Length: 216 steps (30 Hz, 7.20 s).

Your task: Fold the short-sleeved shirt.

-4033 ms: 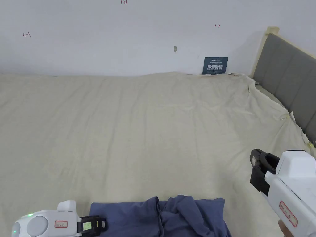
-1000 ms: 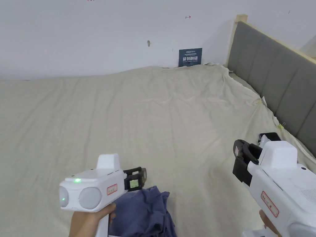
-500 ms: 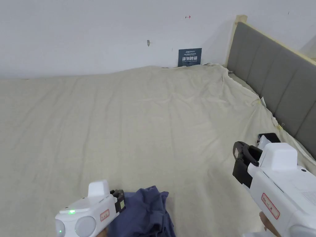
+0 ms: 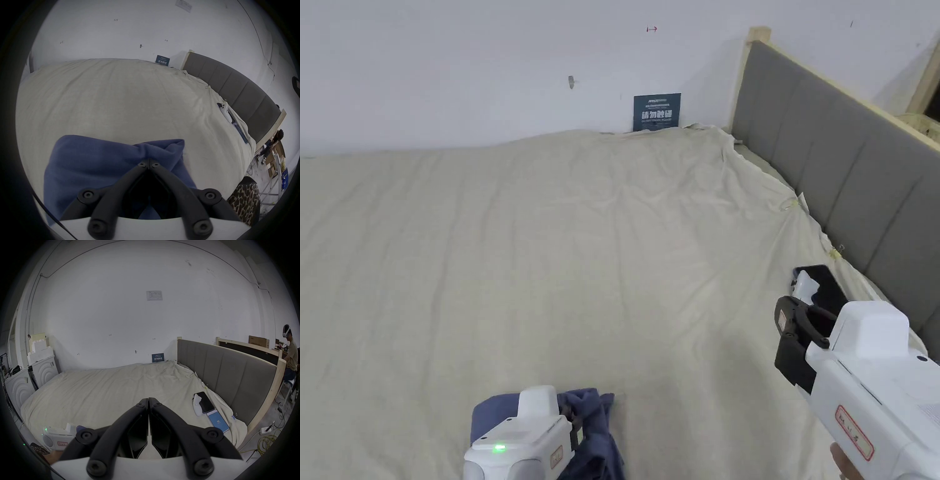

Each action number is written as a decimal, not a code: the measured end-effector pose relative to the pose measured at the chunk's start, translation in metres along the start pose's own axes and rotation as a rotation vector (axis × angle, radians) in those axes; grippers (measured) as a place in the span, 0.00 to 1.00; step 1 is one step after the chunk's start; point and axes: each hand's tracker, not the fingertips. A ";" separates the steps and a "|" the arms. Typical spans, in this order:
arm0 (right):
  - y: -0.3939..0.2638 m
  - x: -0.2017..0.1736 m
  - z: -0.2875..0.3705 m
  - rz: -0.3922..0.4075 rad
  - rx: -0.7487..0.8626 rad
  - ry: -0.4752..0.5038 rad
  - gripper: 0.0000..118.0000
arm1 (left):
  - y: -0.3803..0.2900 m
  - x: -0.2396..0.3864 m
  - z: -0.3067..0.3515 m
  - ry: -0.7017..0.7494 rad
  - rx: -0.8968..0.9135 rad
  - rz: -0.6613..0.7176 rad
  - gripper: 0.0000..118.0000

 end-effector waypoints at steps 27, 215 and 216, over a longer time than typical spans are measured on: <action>0.014 -0.015 0.007 0.021 0.047 0.031 0.00 | 0.035 0.029 0.068 -0.108 0.187 -0.088 0.00; 0.065 -0.148 -0.045 0.127 0.230 0.173 0.00 | 0.184 -0.159 0.314 0.444 0.746 -0.116 0.79; 0.066 -0.148 -0.044 0.128 0.235 0.171 0.00 | 0.180 -0.152 0.312 0.439 0.767 -0.121 0.75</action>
